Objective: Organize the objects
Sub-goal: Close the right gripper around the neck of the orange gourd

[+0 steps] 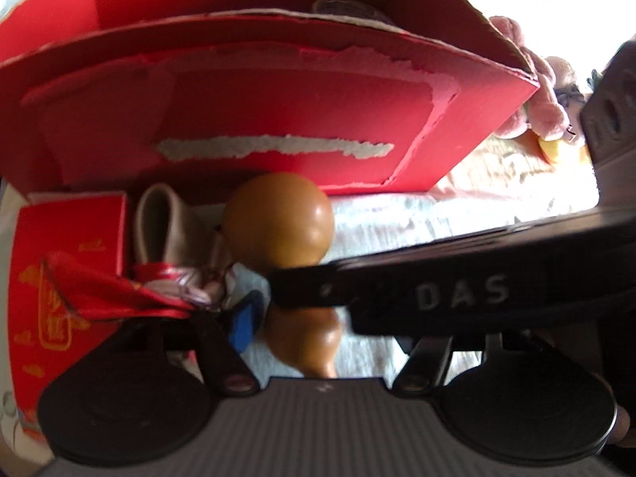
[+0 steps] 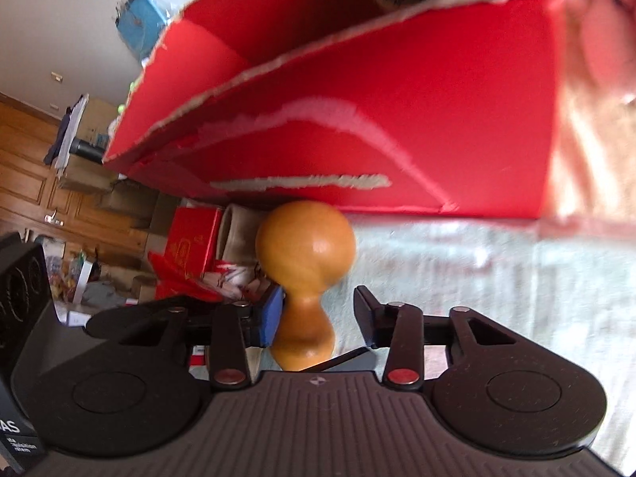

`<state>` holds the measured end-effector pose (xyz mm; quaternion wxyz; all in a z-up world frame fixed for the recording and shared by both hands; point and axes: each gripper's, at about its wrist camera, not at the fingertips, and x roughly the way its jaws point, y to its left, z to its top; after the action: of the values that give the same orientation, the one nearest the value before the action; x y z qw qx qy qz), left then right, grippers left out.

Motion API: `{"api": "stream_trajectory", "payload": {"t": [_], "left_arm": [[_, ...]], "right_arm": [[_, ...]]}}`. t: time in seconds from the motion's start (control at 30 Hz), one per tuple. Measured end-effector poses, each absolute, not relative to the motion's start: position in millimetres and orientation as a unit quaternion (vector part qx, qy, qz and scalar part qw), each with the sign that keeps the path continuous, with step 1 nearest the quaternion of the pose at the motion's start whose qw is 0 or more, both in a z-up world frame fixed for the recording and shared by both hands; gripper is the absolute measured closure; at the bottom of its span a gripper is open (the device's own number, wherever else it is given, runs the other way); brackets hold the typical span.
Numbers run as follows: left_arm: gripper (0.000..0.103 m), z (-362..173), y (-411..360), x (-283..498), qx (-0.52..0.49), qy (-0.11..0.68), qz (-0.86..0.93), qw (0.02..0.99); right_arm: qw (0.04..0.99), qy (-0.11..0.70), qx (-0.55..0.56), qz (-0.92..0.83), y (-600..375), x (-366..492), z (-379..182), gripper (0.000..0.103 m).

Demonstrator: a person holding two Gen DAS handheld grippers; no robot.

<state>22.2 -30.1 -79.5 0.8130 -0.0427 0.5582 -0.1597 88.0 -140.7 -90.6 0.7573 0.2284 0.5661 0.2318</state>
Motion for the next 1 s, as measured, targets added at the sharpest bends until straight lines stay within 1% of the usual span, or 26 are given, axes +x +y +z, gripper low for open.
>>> {"api": "stream_trajectory", "payload": {"t": [0.27,0.5,0.53,0.57,0.6,0.67,1.0], "left_arm": [[0.036,-81.7,-36.0,31.6,-0.015,0.553,-0.156,0.818],[0.040,-82.3,-34.6,33.4,-0.006,0.555,-0.144,0.820],[0.042,-83.3,-37.5,34.2,-0.005,0.554,-0.143,0.820],[0.043,-83.1,-39.3,33.8,-0.004,0.554,-0.143,0.820],[0.046,-83.3,-41.0,34.1,-0.002,0.554,-0.144,0.820],[0.047,-82.6,-44.1,33.1,-0.003,0.554,-0.148,0.819],[0.049,-65.0,-84.4,21.5,0.006,0.533,-0.206,0.821]], "right_arm": [[0.734,0.580,0.248,0.252,-143.0,93.9,-99.8,0.062],[0.730,0.576,0.250,0.270,-145.9,92.0,-101.8,0.061],[0.728,0.576,0.253,0.271,-148.0,91.1,-102.7,0.061],[0.727,0.576,0.256,0.273,-150.5,90.2,-103.3,0.067],[0.725,0.574,0.261,0.276,-153.8,88.8,-103.7,0.070],[0.722,0.572,0.269,0.280,-158.7,87.0,-104.9,0.074],[0.741,0.544,0.291,0.267,-209.4,60.7,-95.6,0.073]]}}
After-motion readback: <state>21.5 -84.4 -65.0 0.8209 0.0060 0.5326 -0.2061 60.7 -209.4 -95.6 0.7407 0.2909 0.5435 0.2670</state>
